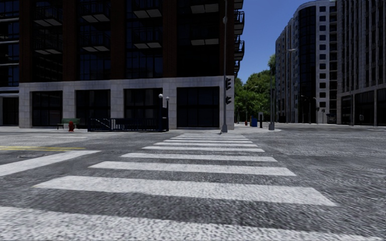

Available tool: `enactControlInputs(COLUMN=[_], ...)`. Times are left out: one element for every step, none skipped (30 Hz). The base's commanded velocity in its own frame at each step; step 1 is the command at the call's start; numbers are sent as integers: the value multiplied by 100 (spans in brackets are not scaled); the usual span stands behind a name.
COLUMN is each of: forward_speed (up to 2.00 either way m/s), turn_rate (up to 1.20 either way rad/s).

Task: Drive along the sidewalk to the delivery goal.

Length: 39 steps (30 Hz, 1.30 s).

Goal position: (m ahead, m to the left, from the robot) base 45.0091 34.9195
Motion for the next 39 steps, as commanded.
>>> enactControlInputs(forward_speed=[200,200,200,200,200,200,200,200,200,200,200,200,200,200,200,200,200,200,200,200,200,200,200,200,200,200,200,200,200,200,200,200,200,200,200,200,200,200,200], turn_rate=[0,0,0,0,0,0,-16,-20,-20,-21,-22,-22,-22,-22,-22,-22,-22,-22,-22,-22,-22,-22,-22,-22,-22,-14,0,0,0,0,0,0,0,0,0,0,0,0,0])
